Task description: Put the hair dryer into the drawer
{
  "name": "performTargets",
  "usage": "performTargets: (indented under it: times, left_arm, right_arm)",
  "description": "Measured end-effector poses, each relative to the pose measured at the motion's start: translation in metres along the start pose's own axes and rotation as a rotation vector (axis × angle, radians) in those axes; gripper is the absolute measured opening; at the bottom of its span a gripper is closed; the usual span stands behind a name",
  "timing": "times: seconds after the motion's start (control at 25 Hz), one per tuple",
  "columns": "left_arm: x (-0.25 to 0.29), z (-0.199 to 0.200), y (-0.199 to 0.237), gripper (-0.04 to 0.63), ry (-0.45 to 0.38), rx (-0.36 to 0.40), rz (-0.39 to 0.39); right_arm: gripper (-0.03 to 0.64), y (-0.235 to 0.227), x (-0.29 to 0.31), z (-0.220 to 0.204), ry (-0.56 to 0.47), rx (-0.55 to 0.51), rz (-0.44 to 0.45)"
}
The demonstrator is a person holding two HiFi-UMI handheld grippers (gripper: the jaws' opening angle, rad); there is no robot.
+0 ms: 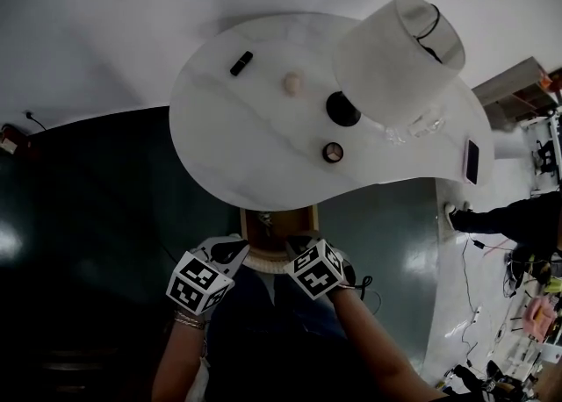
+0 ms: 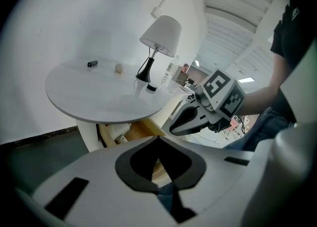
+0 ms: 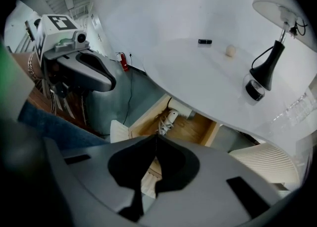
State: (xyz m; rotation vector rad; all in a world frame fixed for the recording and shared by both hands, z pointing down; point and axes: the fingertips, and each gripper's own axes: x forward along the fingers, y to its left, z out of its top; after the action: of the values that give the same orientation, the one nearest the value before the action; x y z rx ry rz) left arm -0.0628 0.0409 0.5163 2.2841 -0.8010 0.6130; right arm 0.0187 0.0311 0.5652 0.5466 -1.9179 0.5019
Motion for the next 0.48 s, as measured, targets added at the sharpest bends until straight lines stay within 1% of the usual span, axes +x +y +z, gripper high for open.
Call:
performTargets:
  times: [0.16,0.36,0.48]
  left_arm:
    - [-0.001,0.005,-0.01,0.015,-0.013,-0.004,-0.004]
    - [-0.002,0.017,-0.018,0.015,-0.05,0.018,0.018]
    - [-0.003,0.025,-0.022,0.015,-0.057,0.023,0.024]
  right_arm:
    - [0.018,-0.001,-0.015,0.006,-0.046,-0.002,0.001]
    - [0.018,-0.001,-0.032,0.015,-0.125,-0.022,0.022]
    - [0.018,-0.003,-0.044,0.021,-0.169,-0.041,0.031]
